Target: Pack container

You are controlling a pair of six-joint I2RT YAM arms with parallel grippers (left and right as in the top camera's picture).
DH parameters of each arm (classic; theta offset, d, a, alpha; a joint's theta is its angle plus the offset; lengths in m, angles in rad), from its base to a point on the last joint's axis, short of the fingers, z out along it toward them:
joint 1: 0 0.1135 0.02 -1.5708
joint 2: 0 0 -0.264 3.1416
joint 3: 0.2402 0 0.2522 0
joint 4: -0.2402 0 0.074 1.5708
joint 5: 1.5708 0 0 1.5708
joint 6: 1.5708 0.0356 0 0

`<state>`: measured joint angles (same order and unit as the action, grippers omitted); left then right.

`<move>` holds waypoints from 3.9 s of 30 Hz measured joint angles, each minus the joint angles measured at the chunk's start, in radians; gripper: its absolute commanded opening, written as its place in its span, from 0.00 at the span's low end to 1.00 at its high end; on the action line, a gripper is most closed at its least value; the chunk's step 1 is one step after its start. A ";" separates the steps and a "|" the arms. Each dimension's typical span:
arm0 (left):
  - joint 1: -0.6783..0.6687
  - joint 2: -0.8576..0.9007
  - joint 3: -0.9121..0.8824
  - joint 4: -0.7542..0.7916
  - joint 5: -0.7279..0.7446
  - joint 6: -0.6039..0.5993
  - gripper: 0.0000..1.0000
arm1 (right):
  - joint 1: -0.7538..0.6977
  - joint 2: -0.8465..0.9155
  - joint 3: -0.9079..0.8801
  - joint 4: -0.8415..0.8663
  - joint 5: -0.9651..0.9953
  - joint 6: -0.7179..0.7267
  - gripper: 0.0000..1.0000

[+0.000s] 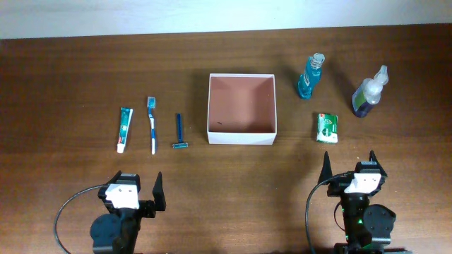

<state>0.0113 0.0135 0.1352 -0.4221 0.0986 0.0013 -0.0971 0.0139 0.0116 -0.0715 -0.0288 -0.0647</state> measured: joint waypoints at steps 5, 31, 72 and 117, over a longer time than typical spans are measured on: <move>0.000 0.000 0.000 0.000 0.000 0.000 0.99 | 0.000 0.000 0.000 0.000 0.000 0.000 0.98; 0.000 0.049 0.031 0.486 0.051 -0.001 0.99 | 0.000 0.000 -0.001 0.000 0.000 0.000 0.98; 0.020 1.562 1.278 -0.630 0.077 -0.002 0.99 | 0.000 -0.002 -0.001 0.000 0.000 0.000 0.98; 0.187 1.913 1.284 -0.430 -0.146 0.216 0.99 | 0.000 -0.002 -0.001 0.000 0.000 0.000 0.98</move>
<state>0.1978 1.9266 1.4197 -0.8524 -0.0475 0.2173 -0.0971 0.0120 0.0109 -0.0711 -0.0284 -0.0647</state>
